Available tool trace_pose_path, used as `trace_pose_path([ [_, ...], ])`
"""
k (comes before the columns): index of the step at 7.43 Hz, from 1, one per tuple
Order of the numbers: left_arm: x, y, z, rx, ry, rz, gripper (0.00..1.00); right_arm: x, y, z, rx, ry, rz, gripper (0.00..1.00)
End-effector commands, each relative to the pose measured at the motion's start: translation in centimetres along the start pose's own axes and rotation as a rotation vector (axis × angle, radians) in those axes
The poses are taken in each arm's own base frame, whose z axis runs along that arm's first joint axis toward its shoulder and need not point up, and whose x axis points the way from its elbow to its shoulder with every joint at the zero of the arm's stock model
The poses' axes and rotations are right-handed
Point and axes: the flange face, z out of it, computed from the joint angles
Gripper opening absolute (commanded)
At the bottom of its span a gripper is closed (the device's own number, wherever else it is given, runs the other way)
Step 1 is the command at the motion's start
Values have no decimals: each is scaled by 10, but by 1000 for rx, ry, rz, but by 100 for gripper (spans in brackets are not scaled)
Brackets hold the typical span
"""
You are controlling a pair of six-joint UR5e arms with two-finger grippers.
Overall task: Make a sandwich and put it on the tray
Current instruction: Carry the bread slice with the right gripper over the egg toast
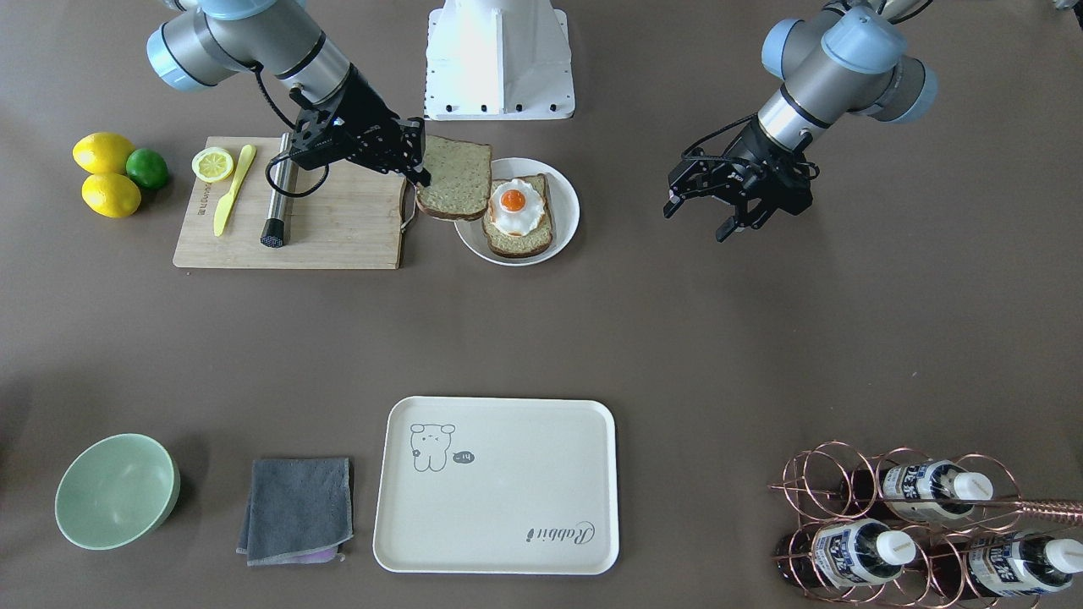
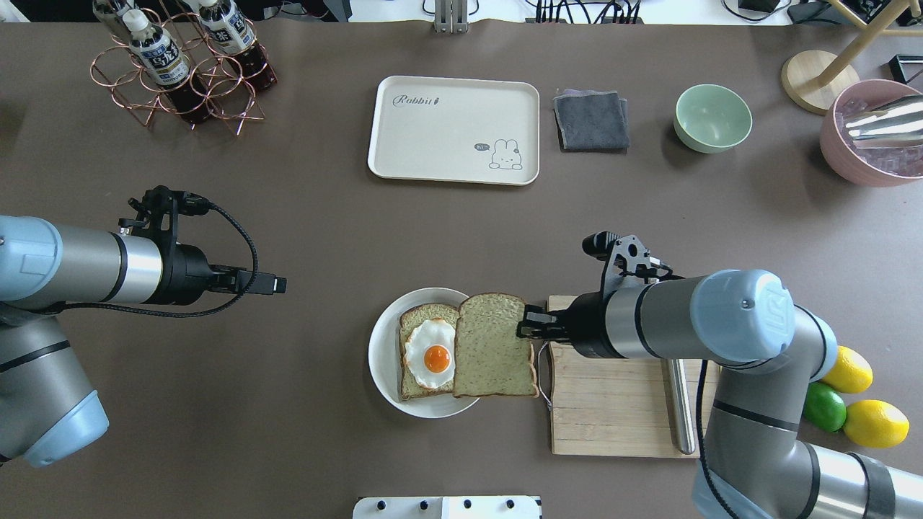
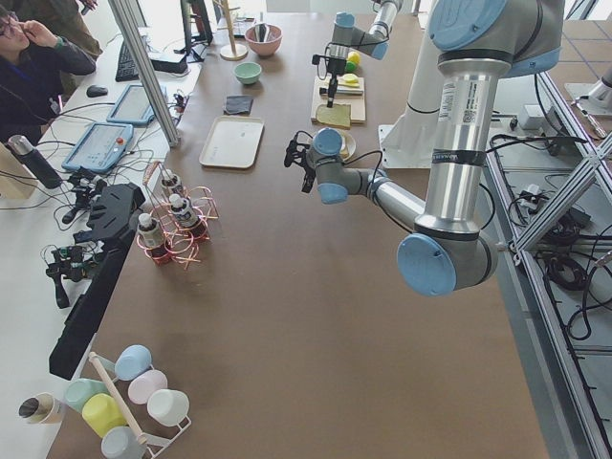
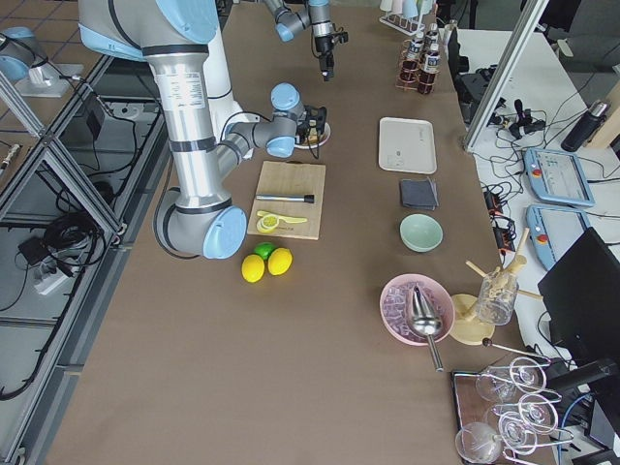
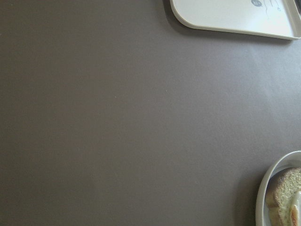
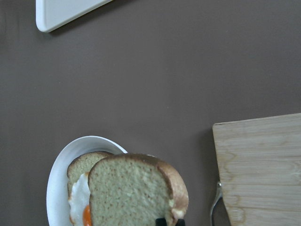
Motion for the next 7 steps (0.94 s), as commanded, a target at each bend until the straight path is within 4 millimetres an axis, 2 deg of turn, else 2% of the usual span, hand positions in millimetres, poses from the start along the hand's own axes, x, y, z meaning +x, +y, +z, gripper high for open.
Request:
trace_pose_path([
  [1,4,-1,1,0,6,-5,99,-67,30,54,-9,5,-33,0],
  [2,3,-2,1,1,4,-27,99,-79,31,68,-12,4,-62,0],
  [3,3,-2,1,3,4,-31,99,-80,24,70,-4,6,-120,0],
  [5,2,-1,1,3,2,-31,99,-73,6,80,14,31,-128,0],
  [7,3,-2,1,3,4,-31,99,-70,-3,84,25,42,-123,0],
])
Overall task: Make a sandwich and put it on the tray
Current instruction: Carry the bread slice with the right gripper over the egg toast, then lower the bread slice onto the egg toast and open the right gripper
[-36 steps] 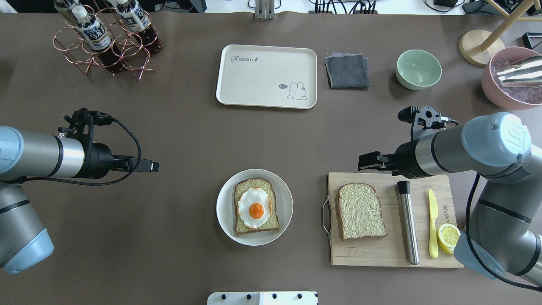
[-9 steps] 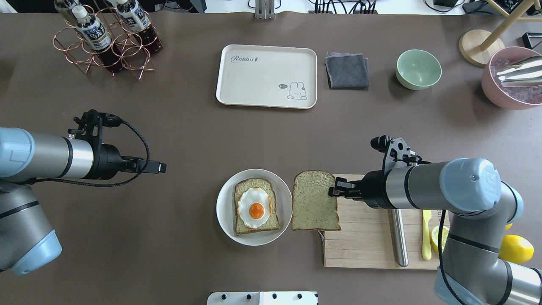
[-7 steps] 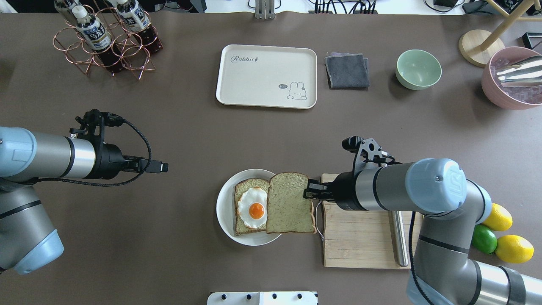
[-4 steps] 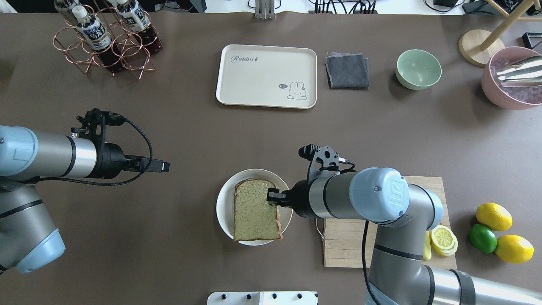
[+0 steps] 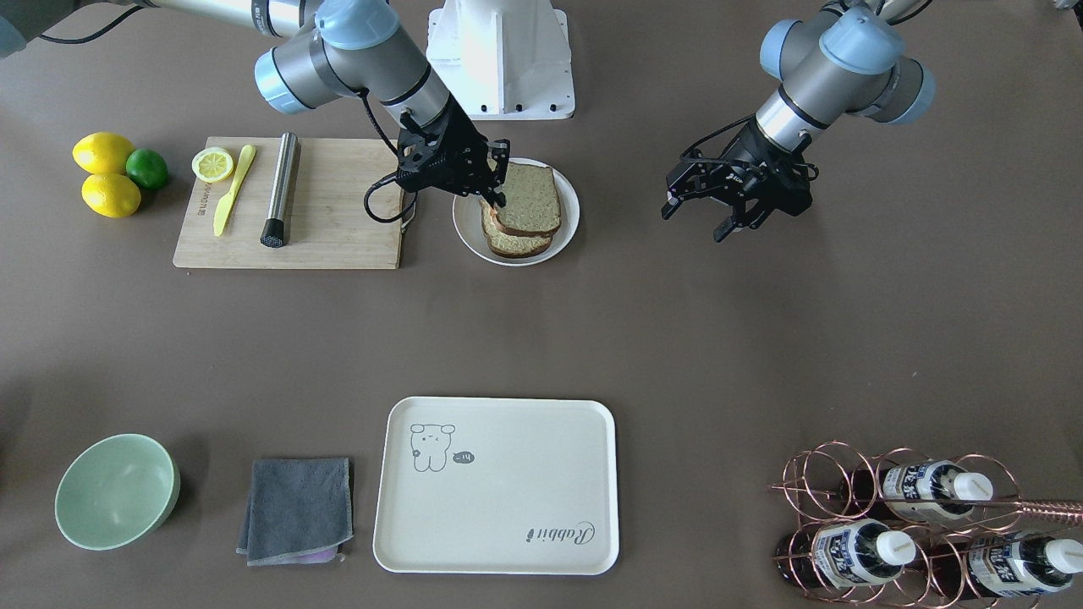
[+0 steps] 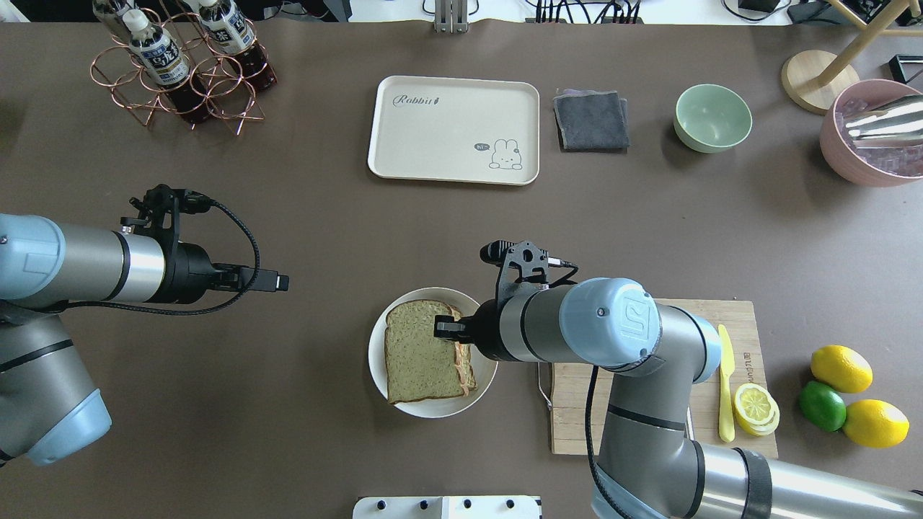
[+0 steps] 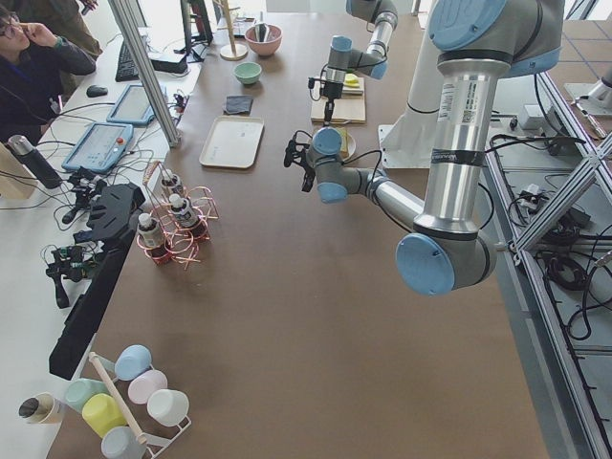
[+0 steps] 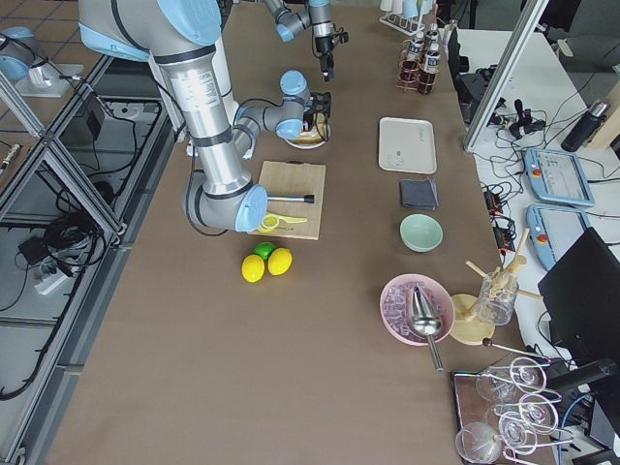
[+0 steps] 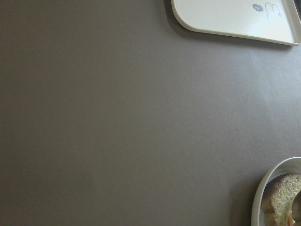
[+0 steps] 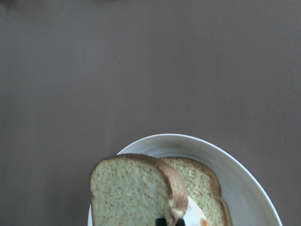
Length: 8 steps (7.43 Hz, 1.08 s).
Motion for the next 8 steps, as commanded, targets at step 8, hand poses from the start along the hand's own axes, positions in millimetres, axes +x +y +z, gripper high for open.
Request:
trace_pose_path([
  [8,2,-6,14,-1,-4,-1,99,10,11,15,-25,0,-36,0],
])
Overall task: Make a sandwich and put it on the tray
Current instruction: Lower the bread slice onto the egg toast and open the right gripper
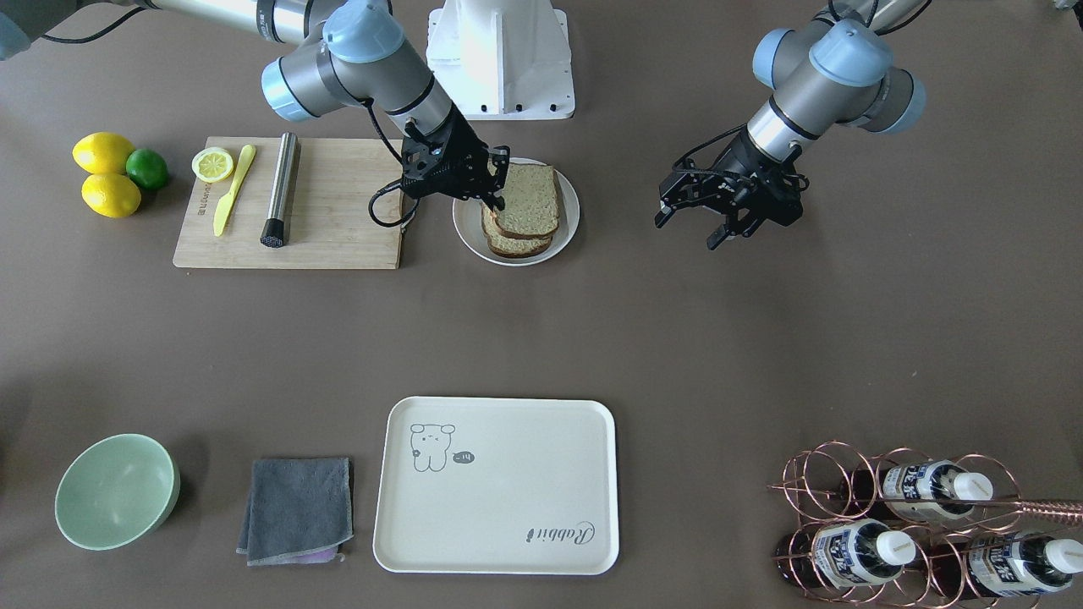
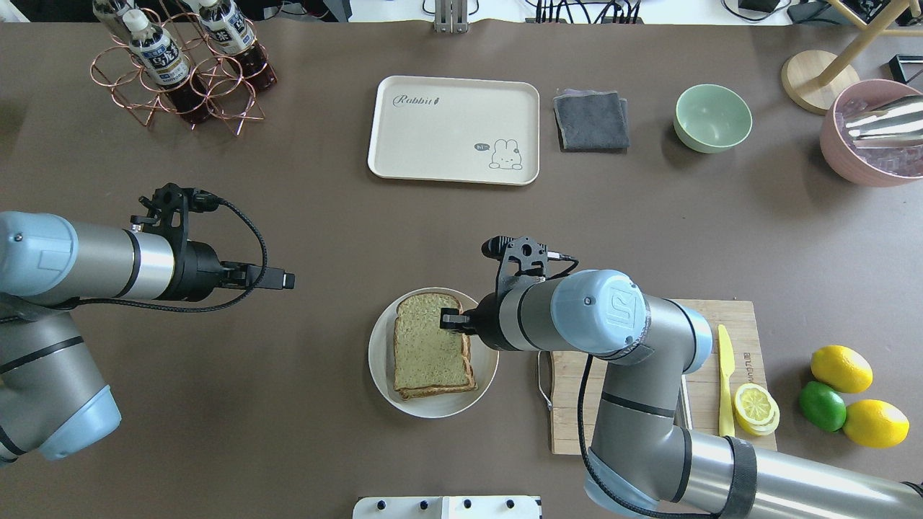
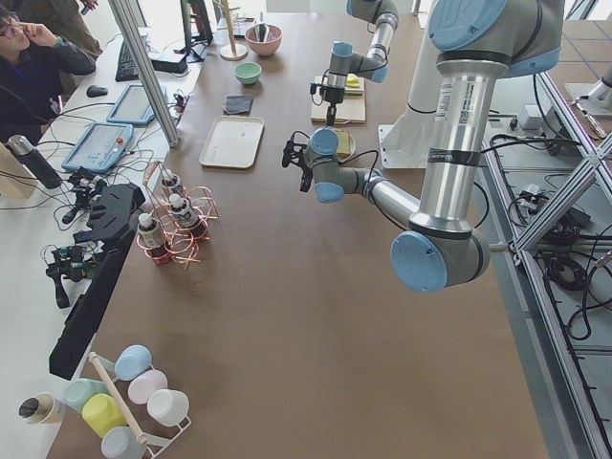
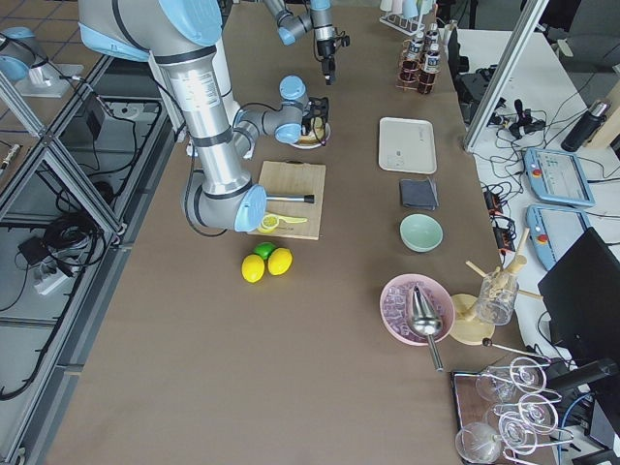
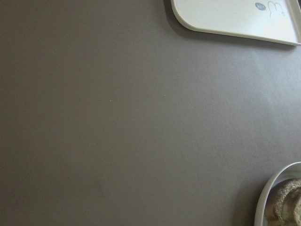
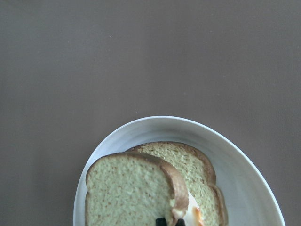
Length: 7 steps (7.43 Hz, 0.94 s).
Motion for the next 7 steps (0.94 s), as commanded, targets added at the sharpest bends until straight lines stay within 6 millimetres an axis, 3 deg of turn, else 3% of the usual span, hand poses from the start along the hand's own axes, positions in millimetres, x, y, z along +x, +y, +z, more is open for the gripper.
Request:
trace_pose_path([
  [1,0,0,0,2,0,0,99,3,-4,-4,4,-11,-37,0],
  [3,2,-1,1,22,-7,1,99,8,-16,-6,22,-2,-42,0],
  [5,8,5,8,16,-2,8,99,16,-14,-4,20,12,-44,0],
  [6,9,6,8,13,-1,9,99,14,-14,-5,21,9,-44,55],
  [7,9,5,8,14,0,9,99,12,-11,-4,18,6,-37,100],
])
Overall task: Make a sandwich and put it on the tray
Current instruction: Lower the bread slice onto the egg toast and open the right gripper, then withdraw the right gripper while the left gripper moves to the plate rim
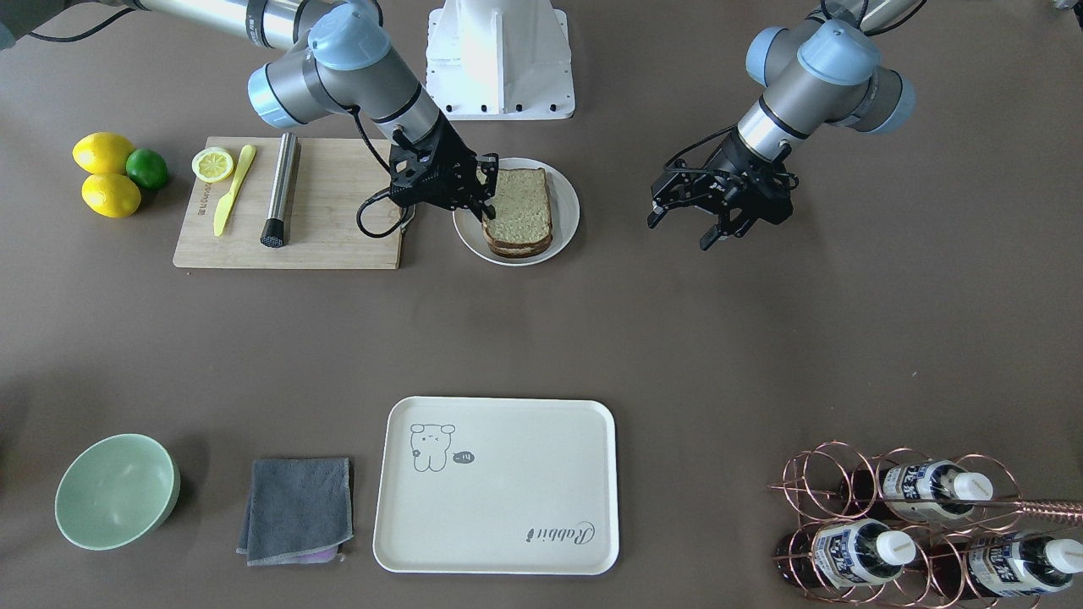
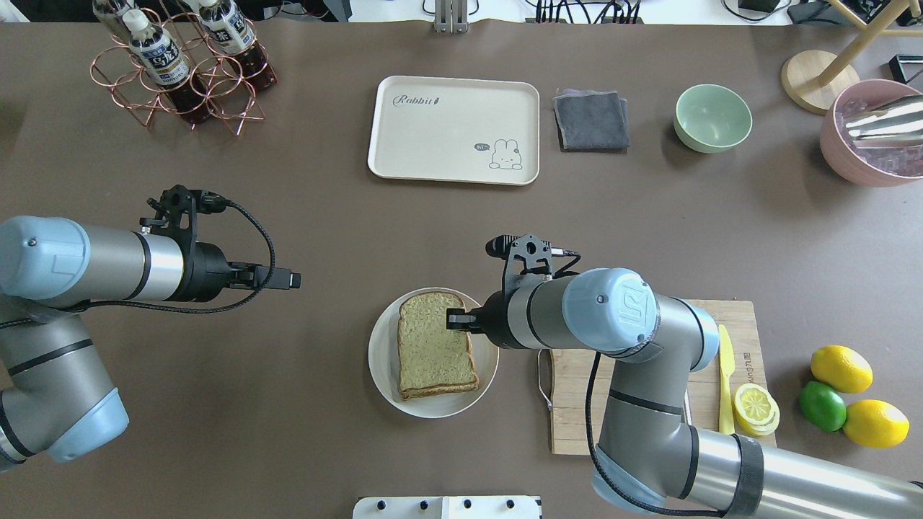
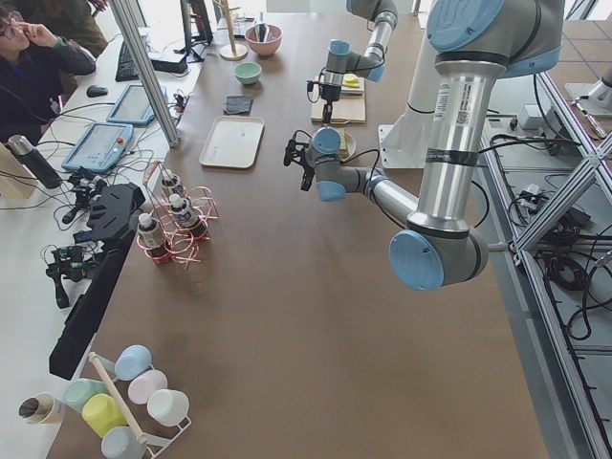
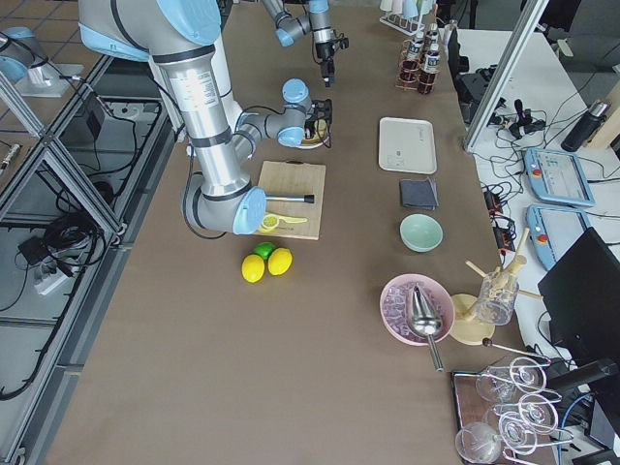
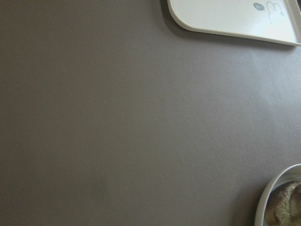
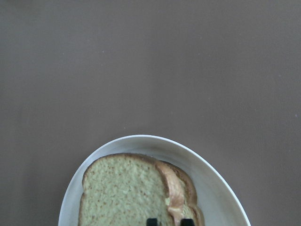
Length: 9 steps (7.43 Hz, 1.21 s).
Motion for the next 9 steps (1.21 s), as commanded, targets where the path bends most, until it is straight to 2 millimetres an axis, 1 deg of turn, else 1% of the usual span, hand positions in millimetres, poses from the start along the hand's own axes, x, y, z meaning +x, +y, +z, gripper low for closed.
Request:
trace_pose_path([
  [1,2,0,1,-1,2,1,99,-4,3,-1,-1,-7,6,100],
  [2,2,0,1,-1,2,1,99,-5,2,-4,0,-12,5,100],
  [3,3,0,0,0,5,2,99,-5,1,-11,5,-19,6,100],
  [4,4,0,0,1,6,-8,99,6,-3,-25,13,-8,11,100],
  [5,8,5,3,-8,10,-42,99,29,-13,-34,11,31,29,100],
  [6,14,14,8,-11,12,-44,99,56,-39,-50,-9,89,71,100],
  [7,28,13,12,-18,-12,-89,99,82,-71,-69,-21,151,120,100],
  [8,69,11,15,-43,-48,-111,99,106,-93,-82,-11,201,154,100],
  [9,102,19,20,-51,-80,-103,99,136,-110,-99,-15,241,141,100],
])
